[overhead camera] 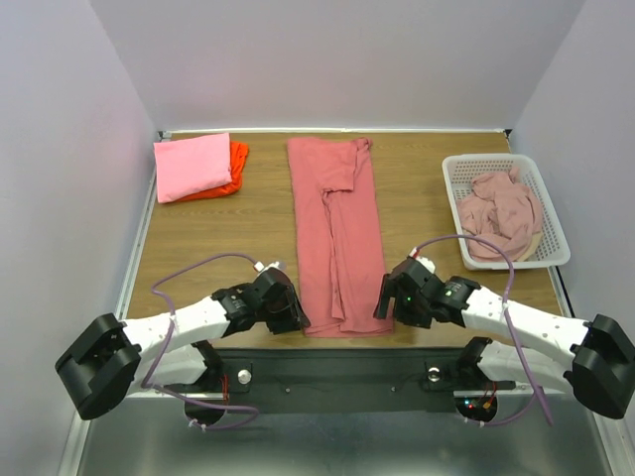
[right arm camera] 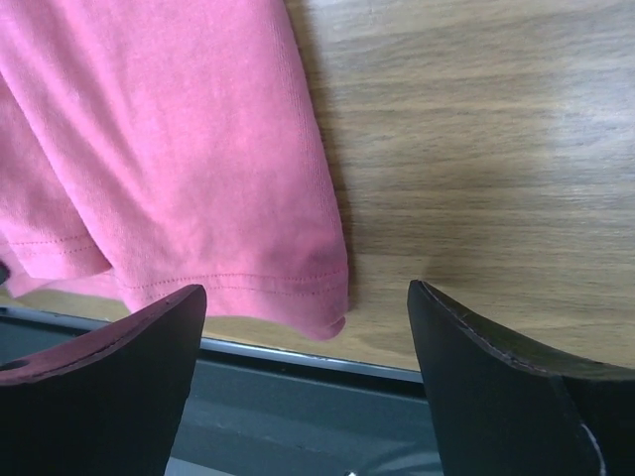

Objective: Fold and stack the t-shirts
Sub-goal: Fold the tshirt

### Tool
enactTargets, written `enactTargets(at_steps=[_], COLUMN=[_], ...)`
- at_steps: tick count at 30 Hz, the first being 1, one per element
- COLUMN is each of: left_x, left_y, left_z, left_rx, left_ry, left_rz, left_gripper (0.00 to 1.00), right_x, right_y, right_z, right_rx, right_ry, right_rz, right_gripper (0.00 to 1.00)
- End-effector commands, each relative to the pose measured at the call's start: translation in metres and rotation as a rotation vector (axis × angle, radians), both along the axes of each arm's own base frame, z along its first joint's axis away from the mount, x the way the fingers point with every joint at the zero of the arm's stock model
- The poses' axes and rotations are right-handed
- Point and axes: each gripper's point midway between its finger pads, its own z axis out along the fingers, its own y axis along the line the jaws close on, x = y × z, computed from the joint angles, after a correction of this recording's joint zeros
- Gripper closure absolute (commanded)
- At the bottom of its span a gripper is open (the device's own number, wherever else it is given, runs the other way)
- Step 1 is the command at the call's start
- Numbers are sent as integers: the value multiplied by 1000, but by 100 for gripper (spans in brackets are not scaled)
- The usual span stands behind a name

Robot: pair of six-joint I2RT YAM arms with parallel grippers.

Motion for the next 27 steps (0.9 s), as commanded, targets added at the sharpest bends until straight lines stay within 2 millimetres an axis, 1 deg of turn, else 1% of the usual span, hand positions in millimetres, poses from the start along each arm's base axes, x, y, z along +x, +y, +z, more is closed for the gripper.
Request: enactTargets(at_steps=[1,4,11,15,19,20,21,22,24,27], left_x=[-10,-12,-10,-16,-17,-17,-16,-15,-14,-12], left_y=[5,13,4,-2,-1,-1,0,0,0,-2], left_z=[-8,-12,-11,-10,-15,-18,-19,-20,-21,-19], left_rx=[53,91,64,39,49,51,58,62,69,62], left_ry=[32,41,37,42,50,50,48,48,44,33], left_rz=[-58,-47,-72,-94,-91,-90,-86,-87,-87,-89], left_gripper=[58,59,59,60,67,73,77,90,100,100], right_x=[-2,-5,-8,-12,-11,-8,-7,-7,-6,-8], right_y=[3,2,7,6,4,5,6,6,7,10], right_z=[0,-4,-8,-10,-14,-13,-13,-15,-17,-21], right_rx=[37,36,56,62,59,59,60,55,53,59], right_ry=[13,34,64,77,74,67,63,64,61,78], right_rz=[-22,-23,-25,-39,-54,-58,-56,-50,-50,-40], right_gripper=[14,15,23,30,38,41,43,47,51,59])
